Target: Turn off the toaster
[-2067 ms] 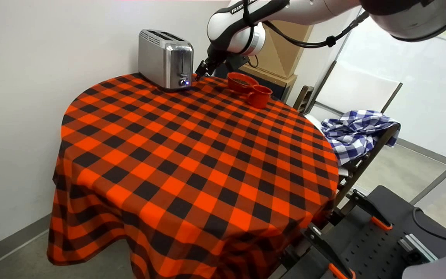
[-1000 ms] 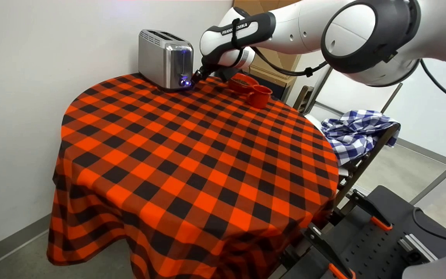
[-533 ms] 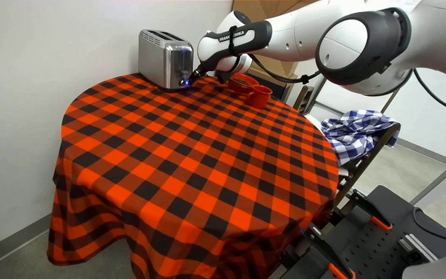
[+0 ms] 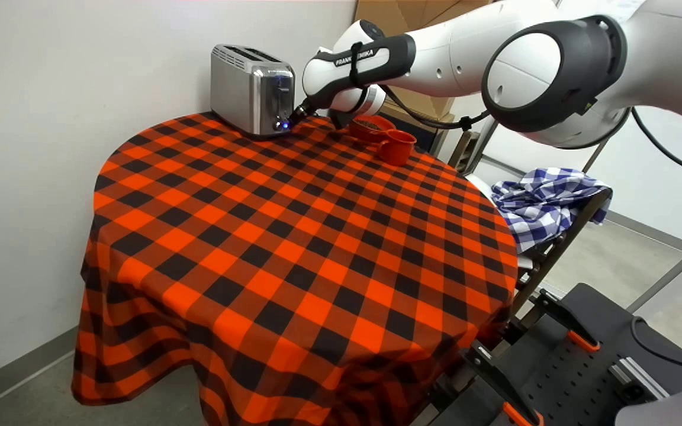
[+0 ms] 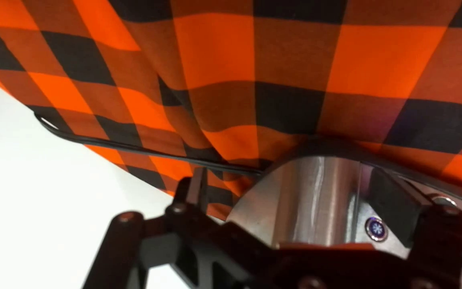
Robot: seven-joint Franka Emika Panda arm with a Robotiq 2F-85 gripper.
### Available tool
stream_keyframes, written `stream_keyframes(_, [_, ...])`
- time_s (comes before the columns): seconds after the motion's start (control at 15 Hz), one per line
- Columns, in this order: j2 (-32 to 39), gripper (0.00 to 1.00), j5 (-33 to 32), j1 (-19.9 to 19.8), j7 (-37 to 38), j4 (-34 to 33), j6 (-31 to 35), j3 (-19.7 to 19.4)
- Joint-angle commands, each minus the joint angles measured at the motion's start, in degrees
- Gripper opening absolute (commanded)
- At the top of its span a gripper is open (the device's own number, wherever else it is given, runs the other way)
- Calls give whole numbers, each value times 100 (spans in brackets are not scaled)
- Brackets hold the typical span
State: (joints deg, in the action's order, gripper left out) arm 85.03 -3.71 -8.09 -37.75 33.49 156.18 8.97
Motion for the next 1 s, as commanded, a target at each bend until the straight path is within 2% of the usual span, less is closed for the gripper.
stream_keyframes(0.0, [-152, 100, 149, 9, 358, -165, -812, 47])
stream_keyframes(0.27, [-598, 100, 82, 39, 874, -83, -2389, -28])
stream_keyframes(0.6, [-1127, 100, 45, 214, 1086, 7, -4168, 33])
stream_keyframes(0.73, [-1261, 100, -26, 419, 1434, 34, -4545, -56])
stream_keyframes(0.93, [-1362, 100, -269, 783, 2128, 36, -4558, -285])
